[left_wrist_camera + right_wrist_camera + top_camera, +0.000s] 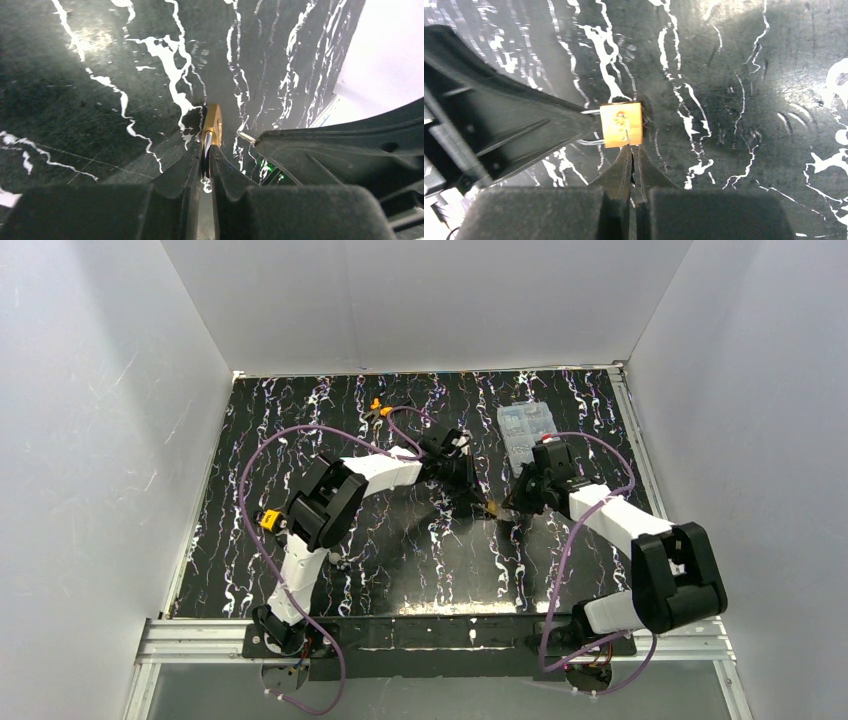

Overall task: Lock with the key
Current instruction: Place the lock at the center of the board, then place the key at the center of the board.

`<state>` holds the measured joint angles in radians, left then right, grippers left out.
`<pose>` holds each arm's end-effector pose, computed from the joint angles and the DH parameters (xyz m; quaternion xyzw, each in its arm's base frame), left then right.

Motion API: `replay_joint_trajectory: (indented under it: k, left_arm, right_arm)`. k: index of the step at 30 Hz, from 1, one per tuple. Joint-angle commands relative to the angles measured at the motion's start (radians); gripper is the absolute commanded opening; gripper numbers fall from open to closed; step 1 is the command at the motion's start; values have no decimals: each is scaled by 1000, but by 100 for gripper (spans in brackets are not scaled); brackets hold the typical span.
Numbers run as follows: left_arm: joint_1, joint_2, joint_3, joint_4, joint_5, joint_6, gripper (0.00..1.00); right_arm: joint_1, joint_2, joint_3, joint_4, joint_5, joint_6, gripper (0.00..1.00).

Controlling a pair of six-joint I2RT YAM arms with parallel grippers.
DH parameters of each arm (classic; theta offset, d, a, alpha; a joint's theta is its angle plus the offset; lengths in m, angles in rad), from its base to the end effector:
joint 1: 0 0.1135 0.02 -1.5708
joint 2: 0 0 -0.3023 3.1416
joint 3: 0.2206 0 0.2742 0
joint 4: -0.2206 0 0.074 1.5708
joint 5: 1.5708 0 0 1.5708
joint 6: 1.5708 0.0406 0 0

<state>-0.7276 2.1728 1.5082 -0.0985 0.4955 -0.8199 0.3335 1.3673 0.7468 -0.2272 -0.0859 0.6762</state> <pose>0.3741 -0.3590 0.1690 0.0551 0.8950 -0.4275 0.1149 0.2702 0.0973 0.2170 0.1444 0.9234 0.2061 0.2899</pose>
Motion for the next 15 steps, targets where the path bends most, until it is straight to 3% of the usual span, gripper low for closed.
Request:
replay_joint_trajectory:
  k: [1, 5, 10, 15]
  left_arm:
    - [4, 7, 15, -60, -54, 12, 19]
    - [4, -5, 2, -95, -126, 12, 35]
    - [4, -35, 38, -190, -190, 41, 63]
    - [4, -98, 81, -313, -254, 98, 80]
  right_arm:
    - [-7, 56, -14, 57, 12, -13, 1]
    - [-9, 94, 2, 51, 37, -17, 1]
    - [-16, 124, 28, 52, 39, -24, 1]
    - [-16, 164, 27, 81, 16, -13, 1]
